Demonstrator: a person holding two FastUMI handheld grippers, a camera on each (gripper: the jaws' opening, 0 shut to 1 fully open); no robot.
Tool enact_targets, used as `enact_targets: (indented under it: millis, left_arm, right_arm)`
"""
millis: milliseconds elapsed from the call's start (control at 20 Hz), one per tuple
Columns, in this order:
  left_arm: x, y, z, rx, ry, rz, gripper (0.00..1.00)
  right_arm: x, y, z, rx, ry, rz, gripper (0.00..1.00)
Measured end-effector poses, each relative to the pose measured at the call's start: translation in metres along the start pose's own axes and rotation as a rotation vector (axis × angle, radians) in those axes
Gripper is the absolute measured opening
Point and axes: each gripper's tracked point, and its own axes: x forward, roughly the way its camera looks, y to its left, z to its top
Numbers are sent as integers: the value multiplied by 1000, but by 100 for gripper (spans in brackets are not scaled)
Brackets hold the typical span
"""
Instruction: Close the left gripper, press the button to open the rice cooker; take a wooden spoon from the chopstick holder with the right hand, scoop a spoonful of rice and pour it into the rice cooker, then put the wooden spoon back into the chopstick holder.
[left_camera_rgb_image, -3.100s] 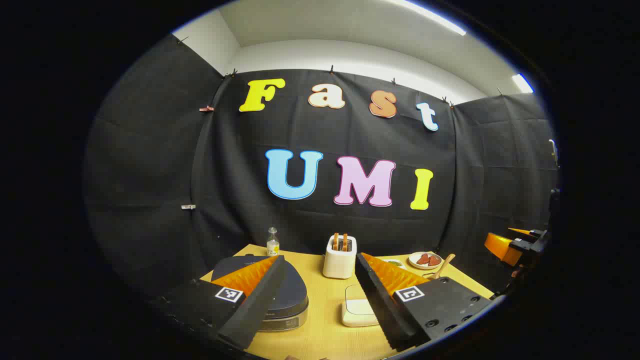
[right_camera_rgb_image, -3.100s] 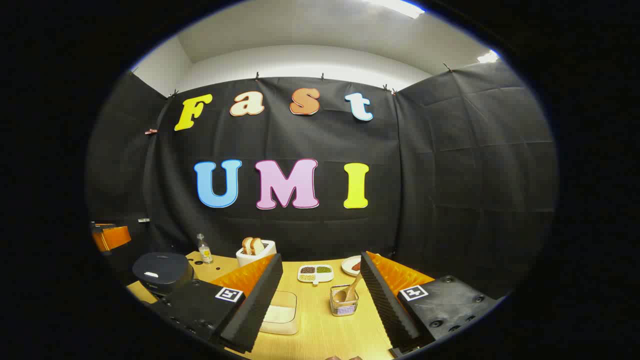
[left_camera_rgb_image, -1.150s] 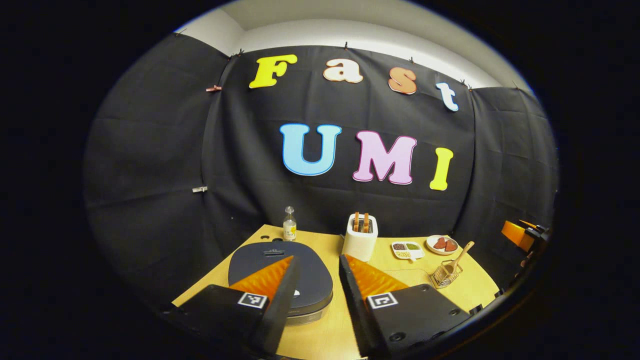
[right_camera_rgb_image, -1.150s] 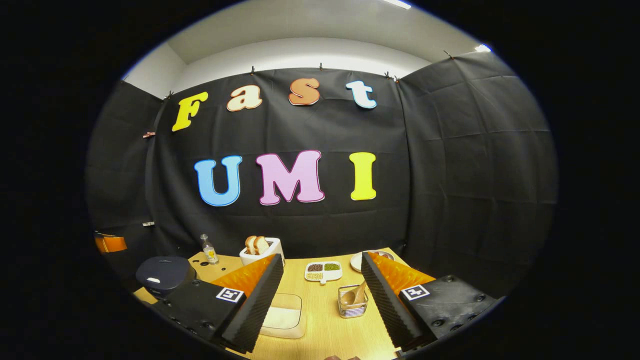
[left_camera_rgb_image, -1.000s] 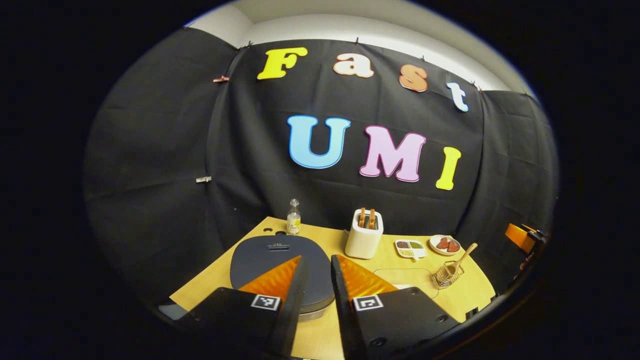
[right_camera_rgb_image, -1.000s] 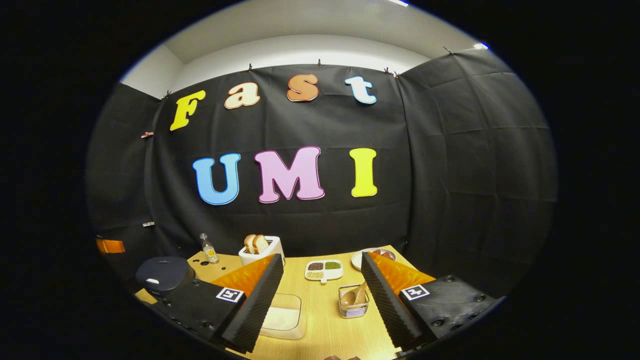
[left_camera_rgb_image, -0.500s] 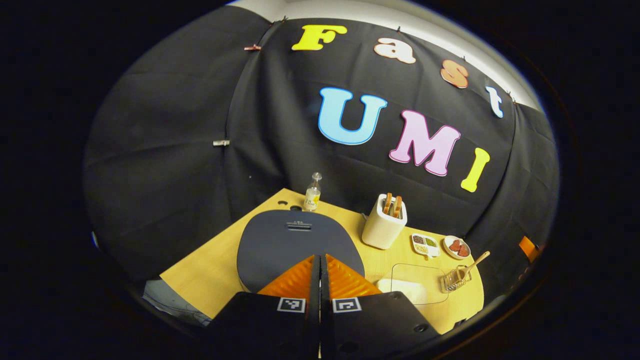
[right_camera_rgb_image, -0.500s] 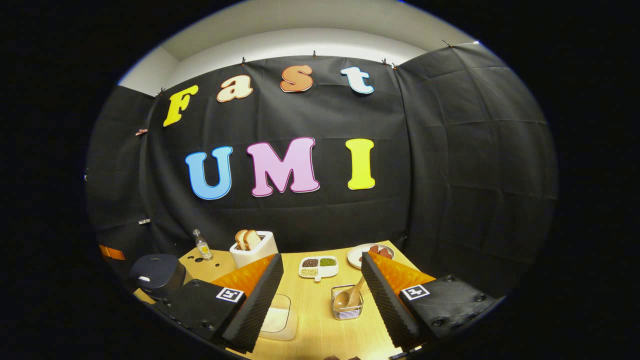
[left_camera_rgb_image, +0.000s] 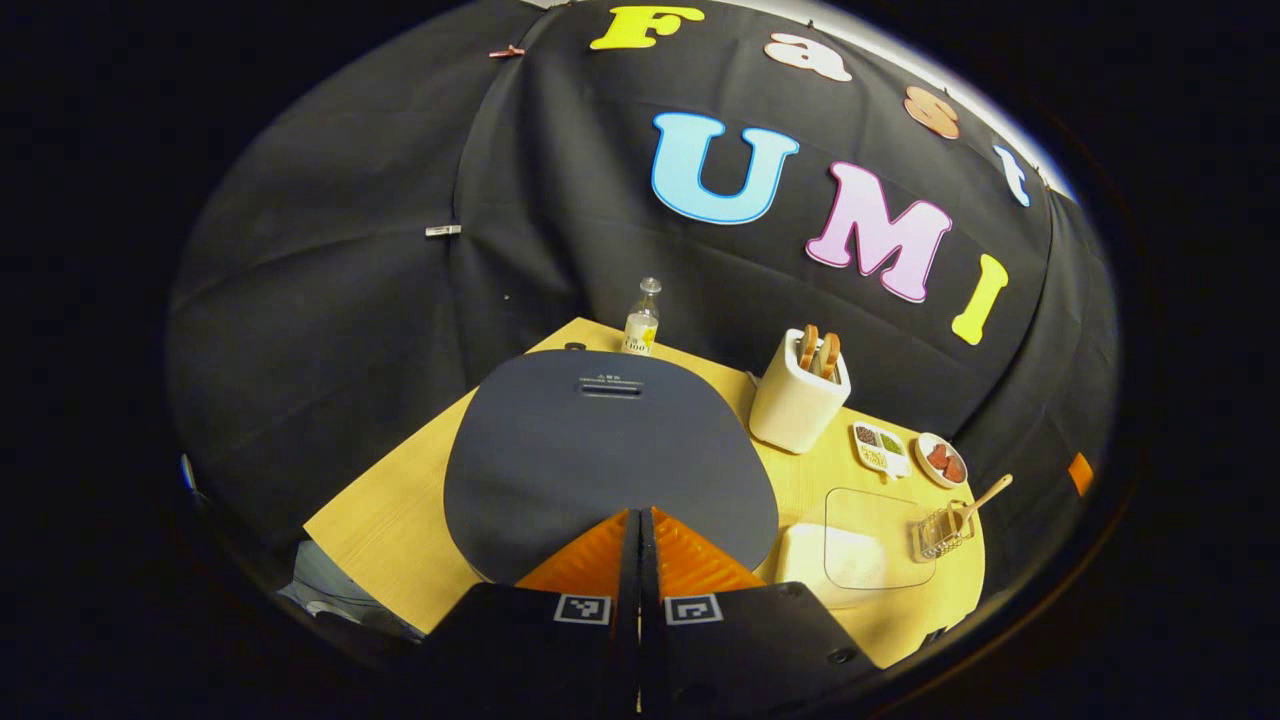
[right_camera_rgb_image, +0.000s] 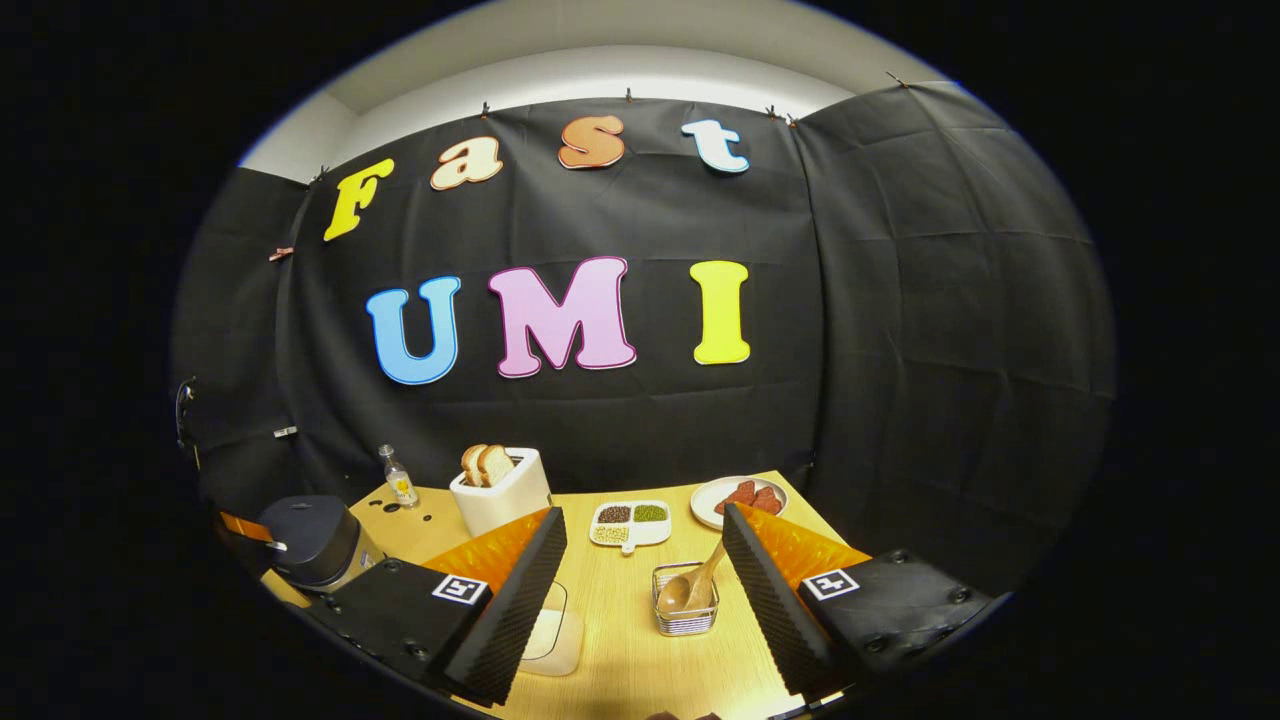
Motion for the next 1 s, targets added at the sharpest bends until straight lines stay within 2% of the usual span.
enact_targets:
  millis: [50, 200, 450, 550, 700, 750, 900, 1000]
  left_arm:
    - [3, 1, -3, 2, 9, 2, 3]
    - [4, -1, -8, 39, 28, 8, 6]
    - [6, 0, -13, 155, 58, 51, 6]
    - [8, 1, -12, 137, 42, 49, 6]
    - [6, 0, -9, 6, 40, -1, 6]
    - [6, -1, -11, -9, 25, -22, 6]
    - [-5, -1, -5, 36, -4, -20, 6]
    - [-11, -8, 25, 69, -119, -11, 6]
  right_arm:
    - [1, -1, -1, 0, 1, 0, 98]
    - [6, -2, -6, 3, 14, 1, 98]
    - [9, -3, -13, -5, 32, 1, 98]
    - [7, -2, -14, -4, 35, 0, 98]
    - [4, 0, -15, -4, 38, -2, 98]
    - [2, 1, -15, -3, 38, -3, 98]
    - [-4, 3, -12, -10, 34, -15, 98]
    - [-8, 1, -10, -16, 29, -35, 98]
